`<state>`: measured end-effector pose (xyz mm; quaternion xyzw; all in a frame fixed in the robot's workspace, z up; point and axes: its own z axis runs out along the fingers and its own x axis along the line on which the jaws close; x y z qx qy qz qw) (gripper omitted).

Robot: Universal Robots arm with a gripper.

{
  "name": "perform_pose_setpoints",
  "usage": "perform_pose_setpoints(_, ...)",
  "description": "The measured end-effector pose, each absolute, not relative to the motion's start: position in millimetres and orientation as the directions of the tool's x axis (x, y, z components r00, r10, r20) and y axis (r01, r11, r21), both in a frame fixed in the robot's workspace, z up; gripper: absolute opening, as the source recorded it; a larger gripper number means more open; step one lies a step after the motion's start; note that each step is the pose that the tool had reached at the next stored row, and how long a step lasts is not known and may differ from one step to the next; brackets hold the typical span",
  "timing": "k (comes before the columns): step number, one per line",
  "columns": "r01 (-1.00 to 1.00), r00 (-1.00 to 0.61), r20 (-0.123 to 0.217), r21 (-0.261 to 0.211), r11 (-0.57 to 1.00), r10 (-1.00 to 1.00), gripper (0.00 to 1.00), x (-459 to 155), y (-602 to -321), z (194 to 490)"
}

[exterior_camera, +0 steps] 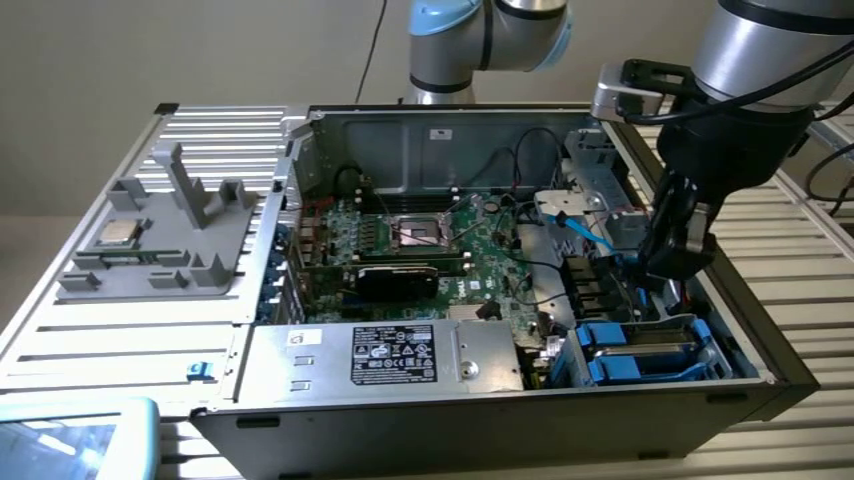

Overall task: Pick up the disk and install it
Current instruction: 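Insert the first disk wire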

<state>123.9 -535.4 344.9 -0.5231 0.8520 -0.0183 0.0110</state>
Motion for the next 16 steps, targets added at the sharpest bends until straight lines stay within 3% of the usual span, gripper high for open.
perform_pose_setpoints(6, -0.891, -0.452, 0.002, -0.044, 0.452, -0.892, 0.35, 123.9, -534.9, 345.5)
perform_pose_setpoints(16, -0.89, -0.453, 0.059, -0.084, 0.447, -0.89, 0.35, 116.2, -526.5, 351.1)
